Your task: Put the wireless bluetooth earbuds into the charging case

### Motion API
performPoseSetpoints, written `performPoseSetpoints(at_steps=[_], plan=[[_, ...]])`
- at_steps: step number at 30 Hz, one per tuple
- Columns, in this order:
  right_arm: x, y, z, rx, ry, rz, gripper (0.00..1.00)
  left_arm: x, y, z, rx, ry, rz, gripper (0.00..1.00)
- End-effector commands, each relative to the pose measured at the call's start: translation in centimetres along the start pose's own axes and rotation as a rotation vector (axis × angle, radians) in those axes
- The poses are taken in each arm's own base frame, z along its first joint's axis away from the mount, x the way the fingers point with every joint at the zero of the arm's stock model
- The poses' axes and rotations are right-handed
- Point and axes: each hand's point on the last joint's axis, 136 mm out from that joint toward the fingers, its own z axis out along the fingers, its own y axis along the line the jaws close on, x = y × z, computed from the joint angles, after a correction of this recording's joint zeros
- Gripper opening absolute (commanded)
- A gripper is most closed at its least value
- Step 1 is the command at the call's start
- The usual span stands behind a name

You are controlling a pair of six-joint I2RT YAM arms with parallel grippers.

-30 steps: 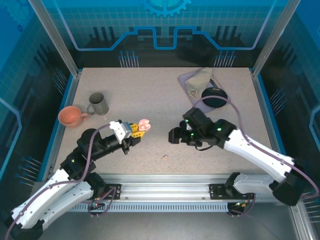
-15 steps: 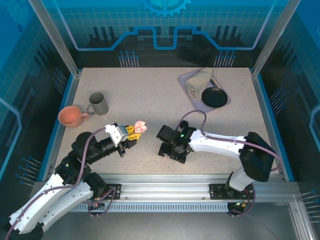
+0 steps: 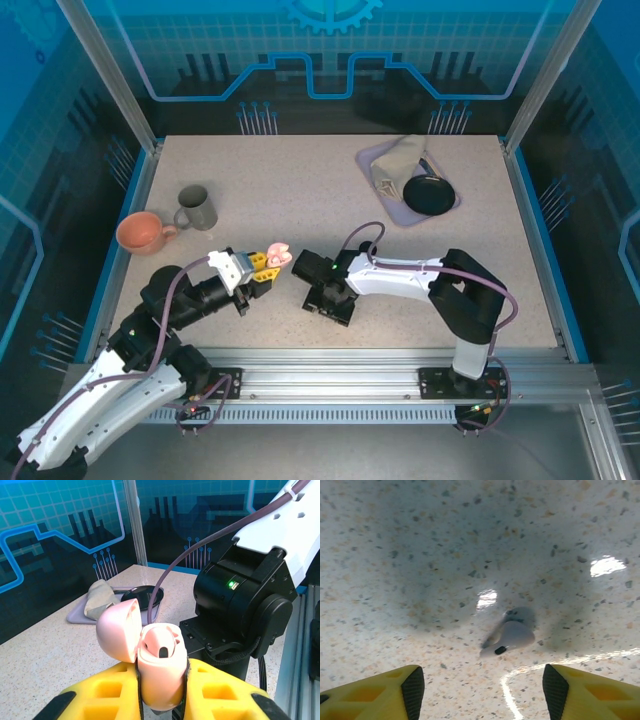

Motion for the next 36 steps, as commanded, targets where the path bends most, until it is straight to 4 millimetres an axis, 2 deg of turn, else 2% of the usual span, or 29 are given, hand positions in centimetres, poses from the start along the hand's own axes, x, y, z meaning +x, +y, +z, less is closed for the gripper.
performPoseSetpoints(at_steps=[1,4,16,23,32,36], plan=[[-0.1,-1.8,0.5,0.086,-0.008,0.033,0.66,-1.3,0.1,-0.5,-0.013,-0.035,0.034,0.0],[-0.3,-1.9,0.4,0.095,-0.017,0.027,0.65,-1.3,0.1,-0.4,-0.012,-0.037,0.035,0.0],[-1.3,-1.0,1.1,0.09,-0.009,0.0,0.49,-1.2,0.2,-0.4,-0.015,-0.033,0.038,0.0],[-2.1,-1.1,0.9,0.095,-0.028,-0.01,0.45,-1.0,0.2,-0.1,-0.014,-0.025,0.036,0.0],[-2.2,-1.0,1.2,0.107,-0.023,-0.02,0.43,-1.0,0.2,-0.1,-0.013,-0.024,0.038,0.0],[-2.2,-0.9,1.3,0.108,-0.023,-0.031,0.39,-0.9,0.2,-0.1,-0.011,-0.021,0.037,0.0]])
